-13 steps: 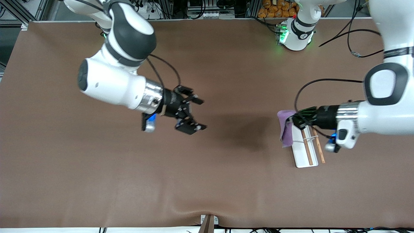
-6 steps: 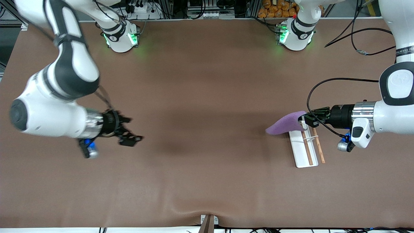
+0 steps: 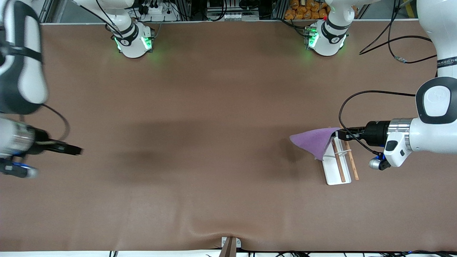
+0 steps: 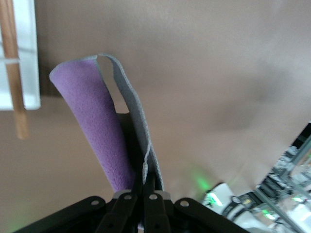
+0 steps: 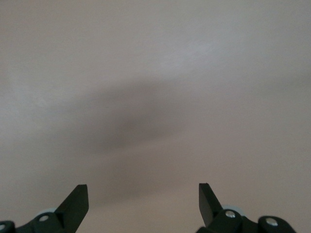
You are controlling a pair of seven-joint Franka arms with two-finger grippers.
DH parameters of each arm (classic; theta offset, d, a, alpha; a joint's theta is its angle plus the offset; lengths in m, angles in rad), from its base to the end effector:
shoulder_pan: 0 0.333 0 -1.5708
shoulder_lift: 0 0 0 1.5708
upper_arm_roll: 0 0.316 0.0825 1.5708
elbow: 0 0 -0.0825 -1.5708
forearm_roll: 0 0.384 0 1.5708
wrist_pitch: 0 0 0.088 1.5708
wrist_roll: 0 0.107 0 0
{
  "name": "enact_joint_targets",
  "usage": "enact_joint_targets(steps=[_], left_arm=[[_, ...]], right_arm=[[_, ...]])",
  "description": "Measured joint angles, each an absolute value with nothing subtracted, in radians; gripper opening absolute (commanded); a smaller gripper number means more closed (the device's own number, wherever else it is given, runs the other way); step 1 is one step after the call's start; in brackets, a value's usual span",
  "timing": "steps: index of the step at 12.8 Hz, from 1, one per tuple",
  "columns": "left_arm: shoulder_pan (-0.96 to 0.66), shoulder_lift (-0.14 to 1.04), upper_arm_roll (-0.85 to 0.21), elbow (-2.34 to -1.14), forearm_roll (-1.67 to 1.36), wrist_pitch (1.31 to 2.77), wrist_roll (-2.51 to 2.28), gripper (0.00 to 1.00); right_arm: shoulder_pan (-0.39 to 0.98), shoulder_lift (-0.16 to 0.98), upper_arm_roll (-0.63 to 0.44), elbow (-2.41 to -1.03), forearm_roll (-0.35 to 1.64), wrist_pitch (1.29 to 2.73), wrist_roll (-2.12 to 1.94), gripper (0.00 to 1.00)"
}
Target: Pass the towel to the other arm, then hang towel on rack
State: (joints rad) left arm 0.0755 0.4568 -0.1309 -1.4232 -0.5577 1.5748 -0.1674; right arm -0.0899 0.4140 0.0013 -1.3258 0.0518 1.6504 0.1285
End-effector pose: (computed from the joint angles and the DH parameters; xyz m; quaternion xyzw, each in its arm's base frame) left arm 0.6580 -0.0785 0.4342 0.9380 0.0972 -0.1762 0.2823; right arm 0.6710 -0.0546 0.4916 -0.9924 0.1114 0.0452 0.0251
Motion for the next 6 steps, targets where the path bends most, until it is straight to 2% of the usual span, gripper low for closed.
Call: enact_joint_targets(steps=[2,4,6], left_arm=[[0.081,0.458,-0.13,-1.423,-0.523,1.583,-0.122,0.0],[0.113,0.464,-0.128,-1.423,-0.511,1.586,-0.059,0.0],[0.164,0.47,-0.127,-1.423,-0.511,1.587,0.031,0.0]], right_arm=[[-0.132,0.314,0.002,-1.446,0.052,1.747,0.063,1.0],[-0.128,0.172,0.015,-1.656,0.051,1.921,0.059,1.0],[-0.114,0.08,0.031,-1.766,0.049,1.951,0.062,1.0]])
